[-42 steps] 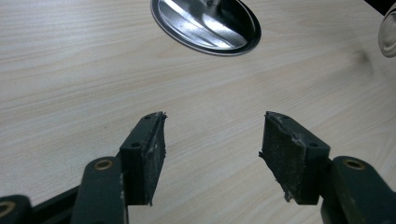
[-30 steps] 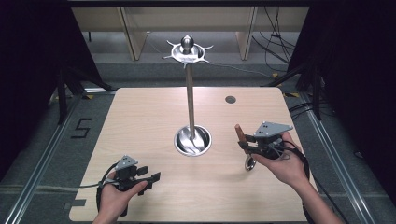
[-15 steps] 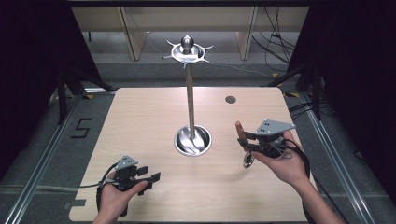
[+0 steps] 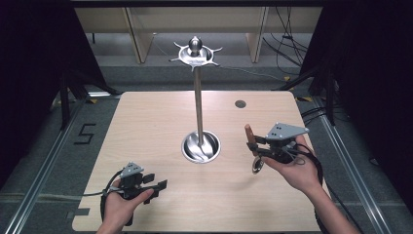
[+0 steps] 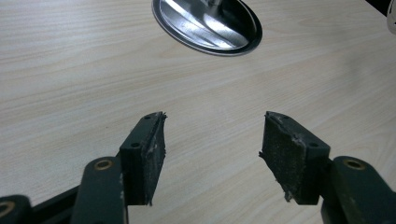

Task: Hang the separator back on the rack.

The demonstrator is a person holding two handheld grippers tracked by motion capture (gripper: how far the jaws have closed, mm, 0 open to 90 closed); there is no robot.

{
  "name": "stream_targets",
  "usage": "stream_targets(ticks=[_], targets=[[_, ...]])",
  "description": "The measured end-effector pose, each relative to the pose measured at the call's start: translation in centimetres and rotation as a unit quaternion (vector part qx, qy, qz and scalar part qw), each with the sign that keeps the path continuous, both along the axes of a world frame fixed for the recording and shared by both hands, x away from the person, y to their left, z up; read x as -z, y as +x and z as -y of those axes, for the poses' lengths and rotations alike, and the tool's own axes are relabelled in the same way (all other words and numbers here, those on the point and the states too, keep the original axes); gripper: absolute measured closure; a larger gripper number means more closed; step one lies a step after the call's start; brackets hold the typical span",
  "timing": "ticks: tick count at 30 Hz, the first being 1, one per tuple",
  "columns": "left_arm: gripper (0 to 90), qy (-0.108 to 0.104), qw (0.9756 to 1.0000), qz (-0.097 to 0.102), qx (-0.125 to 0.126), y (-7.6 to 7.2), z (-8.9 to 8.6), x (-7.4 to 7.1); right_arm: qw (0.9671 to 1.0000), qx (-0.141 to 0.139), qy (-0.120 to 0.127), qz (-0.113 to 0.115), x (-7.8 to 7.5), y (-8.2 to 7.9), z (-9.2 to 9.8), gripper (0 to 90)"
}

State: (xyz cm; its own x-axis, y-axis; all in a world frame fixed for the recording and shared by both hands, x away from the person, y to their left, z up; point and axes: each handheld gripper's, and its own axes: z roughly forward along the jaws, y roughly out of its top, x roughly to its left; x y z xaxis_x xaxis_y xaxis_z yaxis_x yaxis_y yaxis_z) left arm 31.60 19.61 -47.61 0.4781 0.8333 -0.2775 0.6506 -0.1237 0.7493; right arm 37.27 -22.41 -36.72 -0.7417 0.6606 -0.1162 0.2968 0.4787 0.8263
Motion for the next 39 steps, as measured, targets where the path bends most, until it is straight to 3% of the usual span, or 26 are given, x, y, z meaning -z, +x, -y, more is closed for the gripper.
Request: stream_targets(ticks=[21, 25, 27, 32, 35, 39], targets=[[38.6, 0.005, 1.0000, -0.004, -0.002, 0.0, 0.0, 0.0, 0.9997, -0.008, 0.017, 0.018, -1.3, 0.2, -0.4, 68.3], [38.6, 0.009, 0.9999, -0.003, 0.003, 0.1, -0.1, 0.0, 0.9992, 0.001, 0.026, 0.030, -1.5, 0.1, -0.7, 68.3], [38.6, 0.010, 0.9999, -0.004, 0.003, 0.1, -0.1, 0.0, 0.9995, -0.006, 0.023, 0.021, -1.7, 0.2, -0.6, 68.3], [38.6, 0.008, 1.0000, -0.003, 0.002, 0.1, -0.1, 0.0, 0.9991, -0.001, 0.030, 0.031, -1.8, 0.3, -0.8, 68.3], [38.6, 0.005, 1.0000, -0.004, 0.002, 0.1, -0.1, 0.0, 0.9993, 0.002, 0.030, 0.024, -2.0, 0.1, -0.9, 68.3], [38.6, -0.001, 1.0000, -0.003, -0.001, 0.0, 0.0, 0.0, 0.9985, 0.006, 0.039, 0.038, -2.2, 0.2, -1.0, 68.3]])
